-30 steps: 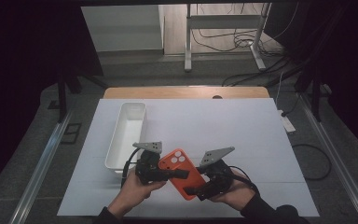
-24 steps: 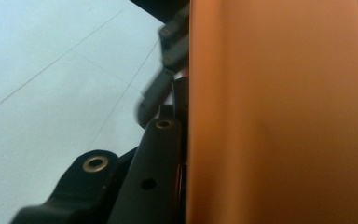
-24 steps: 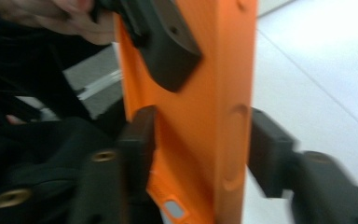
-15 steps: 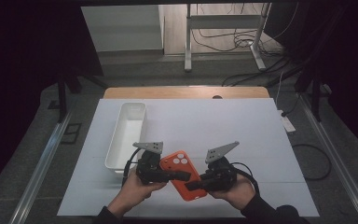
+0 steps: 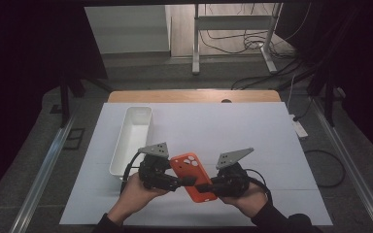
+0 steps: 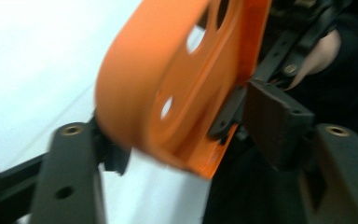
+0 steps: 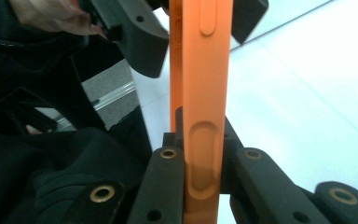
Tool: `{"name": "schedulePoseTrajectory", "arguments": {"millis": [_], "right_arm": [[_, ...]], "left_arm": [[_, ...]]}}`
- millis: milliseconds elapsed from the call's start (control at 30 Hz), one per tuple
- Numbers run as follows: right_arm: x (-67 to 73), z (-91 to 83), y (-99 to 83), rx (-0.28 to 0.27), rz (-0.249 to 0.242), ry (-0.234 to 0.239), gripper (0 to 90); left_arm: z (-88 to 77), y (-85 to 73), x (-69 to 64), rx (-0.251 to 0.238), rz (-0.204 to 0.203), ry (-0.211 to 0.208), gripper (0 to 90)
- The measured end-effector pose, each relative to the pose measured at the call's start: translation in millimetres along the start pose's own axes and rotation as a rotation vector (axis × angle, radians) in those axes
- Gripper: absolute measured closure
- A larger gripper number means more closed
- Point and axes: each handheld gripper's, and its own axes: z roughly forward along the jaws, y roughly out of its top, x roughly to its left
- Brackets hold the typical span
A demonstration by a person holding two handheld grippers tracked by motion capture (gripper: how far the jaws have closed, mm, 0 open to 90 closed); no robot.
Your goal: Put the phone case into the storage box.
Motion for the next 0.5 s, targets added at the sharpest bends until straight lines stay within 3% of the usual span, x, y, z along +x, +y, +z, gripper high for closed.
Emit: {"name": "schedulePoseTrajectory", "arguments": {"millis": [167,233,400,500], "right_arm": [[-4.0,-2.4,-1.1,-0.004,0.012,-0.035,84.3],[-6.2,-3.4,-1.9,-0.006,0.026,-0.044,84.2],[-10.4,-6.5,-3.4,-0.018,0.039,-0.065,84.1],[-12.5,-8.6,-3.9,-0.026,0.047,-0.082,84.2]], "left_arm": [[-2.2,0.0,-0.8,0.024,0.029,0.124,14.1],[-4.2,-0.2,-0.1,0.02,0.03,0.147,9.1],[-9.2,-0.9,2.8,0.015,0.017,0.205,2.4],[-10.6,-1.8,3.4,0.035,0.022,0.275,0.0]]}}
